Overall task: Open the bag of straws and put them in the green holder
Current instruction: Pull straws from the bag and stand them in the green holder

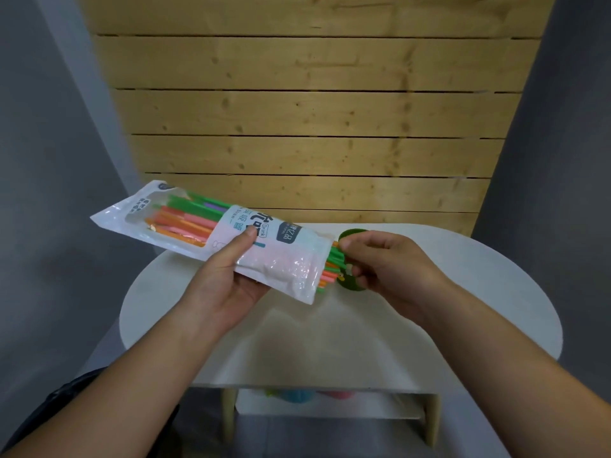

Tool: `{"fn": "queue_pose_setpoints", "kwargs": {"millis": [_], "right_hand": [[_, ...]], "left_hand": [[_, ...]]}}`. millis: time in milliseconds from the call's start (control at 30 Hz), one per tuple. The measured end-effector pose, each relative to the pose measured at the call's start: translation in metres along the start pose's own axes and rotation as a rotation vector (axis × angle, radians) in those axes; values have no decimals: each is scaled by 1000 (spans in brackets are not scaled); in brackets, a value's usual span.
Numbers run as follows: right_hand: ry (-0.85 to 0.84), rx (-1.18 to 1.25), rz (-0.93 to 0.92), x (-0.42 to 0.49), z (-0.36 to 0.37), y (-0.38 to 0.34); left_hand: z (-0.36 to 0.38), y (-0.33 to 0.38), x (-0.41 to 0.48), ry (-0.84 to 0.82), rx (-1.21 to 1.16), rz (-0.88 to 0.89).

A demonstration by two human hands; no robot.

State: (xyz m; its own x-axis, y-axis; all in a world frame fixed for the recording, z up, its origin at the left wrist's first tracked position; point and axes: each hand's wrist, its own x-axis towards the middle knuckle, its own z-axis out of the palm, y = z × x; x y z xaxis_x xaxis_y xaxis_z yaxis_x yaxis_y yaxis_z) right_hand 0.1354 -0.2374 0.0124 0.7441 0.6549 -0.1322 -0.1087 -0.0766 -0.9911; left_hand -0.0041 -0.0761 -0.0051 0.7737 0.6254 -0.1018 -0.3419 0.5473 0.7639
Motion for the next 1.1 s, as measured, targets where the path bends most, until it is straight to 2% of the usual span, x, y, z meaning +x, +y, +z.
{"fn": "queue_pose_setpoints", "kwargs": {"millis": [300,500,633,767,867,1033,1100], "right_hand": [[-69,69,51,1,1,0],[-1,74,27,1,-7,-5],[28,308,72,3,-13,-6],[-36,486,90,2,-4,0],[15,553,96,3,3,2],[96,870,124,9,-2,-2],[85,919,134,8,3,3]], "left_hand": [[-2,-1,-3,-38,42,18],[-6,2,-3,-17,-10,38],[-9,7,0,25,-95,62],[-8,4,2,24,-122,59],[-5,1,1,16,-107,44],[-7,4,2,57,-195,73],[-7,4,2,79,-226,72]]}}
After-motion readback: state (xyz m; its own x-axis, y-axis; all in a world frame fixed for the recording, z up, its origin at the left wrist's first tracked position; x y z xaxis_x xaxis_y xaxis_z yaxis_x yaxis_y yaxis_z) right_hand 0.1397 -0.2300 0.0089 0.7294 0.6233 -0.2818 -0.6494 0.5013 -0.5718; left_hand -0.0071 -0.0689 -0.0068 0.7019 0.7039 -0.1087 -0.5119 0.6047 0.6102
